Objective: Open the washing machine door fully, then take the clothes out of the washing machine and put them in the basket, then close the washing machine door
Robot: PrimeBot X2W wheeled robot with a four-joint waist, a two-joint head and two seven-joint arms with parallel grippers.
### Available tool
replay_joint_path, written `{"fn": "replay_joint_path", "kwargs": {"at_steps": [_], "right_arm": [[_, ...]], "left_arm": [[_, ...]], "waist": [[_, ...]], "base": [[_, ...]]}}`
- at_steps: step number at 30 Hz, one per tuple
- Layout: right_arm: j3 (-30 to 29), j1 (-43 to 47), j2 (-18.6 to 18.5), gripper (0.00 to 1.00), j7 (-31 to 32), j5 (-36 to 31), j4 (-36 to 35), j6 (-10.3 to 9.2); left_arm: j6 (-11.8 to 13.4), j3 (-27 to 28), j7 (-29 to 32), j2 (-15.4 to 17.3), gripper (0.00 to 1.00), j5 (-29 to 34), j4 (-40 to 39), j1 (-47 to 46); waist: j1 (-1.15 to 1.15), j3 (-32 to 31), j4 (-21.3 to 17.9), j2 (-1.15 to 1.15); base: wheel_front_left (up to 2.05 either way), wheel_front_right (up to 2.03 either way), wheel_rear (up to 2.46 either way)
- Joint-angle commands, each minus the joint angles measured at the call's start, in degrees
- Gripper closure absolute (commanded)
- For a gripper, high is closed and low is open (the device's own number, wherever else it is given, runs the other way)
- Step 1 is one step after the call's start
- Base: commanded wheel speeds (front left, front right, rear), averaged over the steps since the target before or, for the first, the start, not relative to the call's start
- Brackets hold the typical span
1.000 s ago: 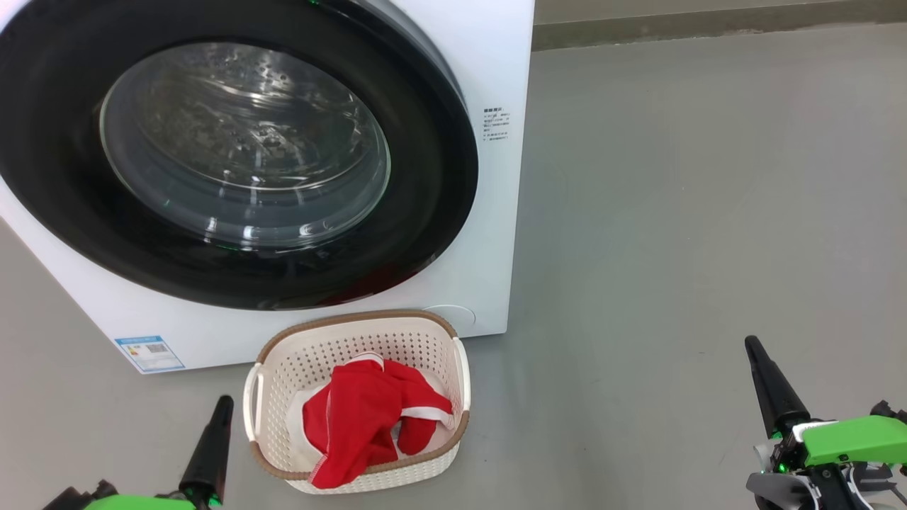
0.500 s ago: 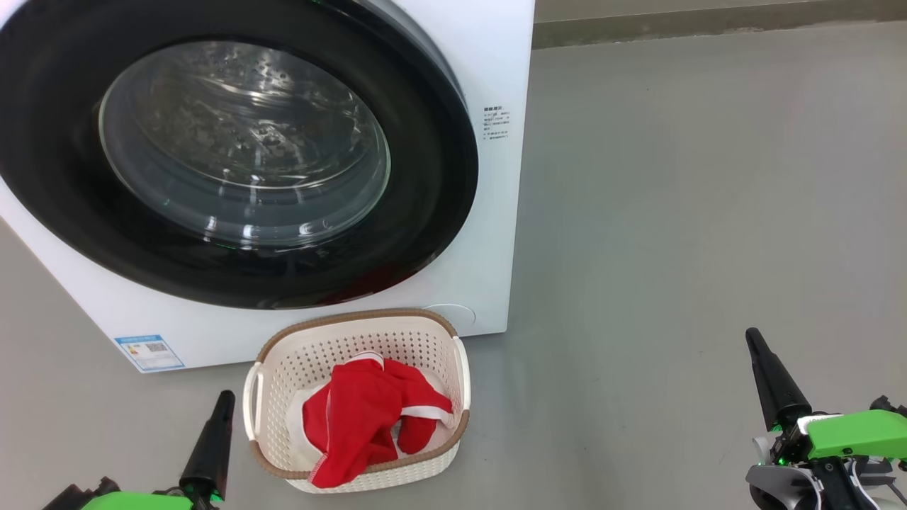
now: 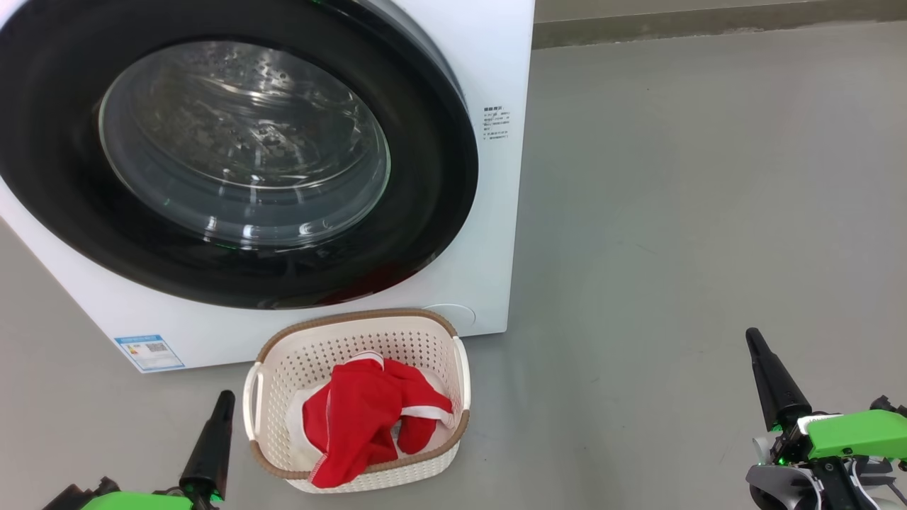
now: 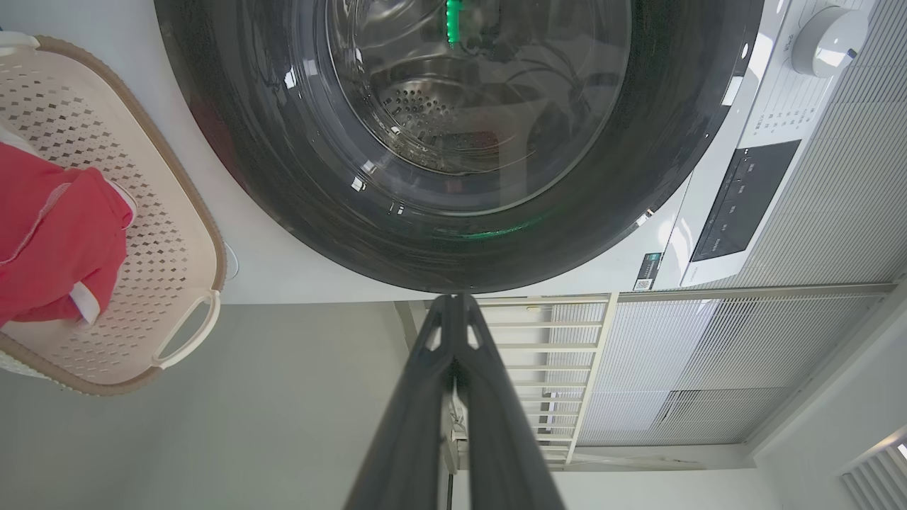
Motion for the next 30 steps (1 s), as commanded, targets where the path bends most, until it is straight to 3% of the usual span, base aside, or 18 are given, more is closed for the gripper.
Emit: {"fn": "replay_joint_path", "kwargs": {"at_steps": [1,30], "right_arm": [[0.9,-2.4,-0.5,1.00,0.4,0.0,-1.4,-0.04],[0.9,-2.4,-0.5,1.00,0.3,0.0,-1.4,-0.04]], "left_arm": [[-0.4,2.0,0.3,0.6,1.00,-0.4,-1.4,-2.3],[-0.4,2.0,0.3,0.6,1.00,-0.4,-1.4,-2.3]], "waist": [[0.00,0.0,0.0,0.00],[0.00,0.0,0.0,0.00]], "base": [[0.00,0.00,0.00],[0.00,0.00,0.00]]}}
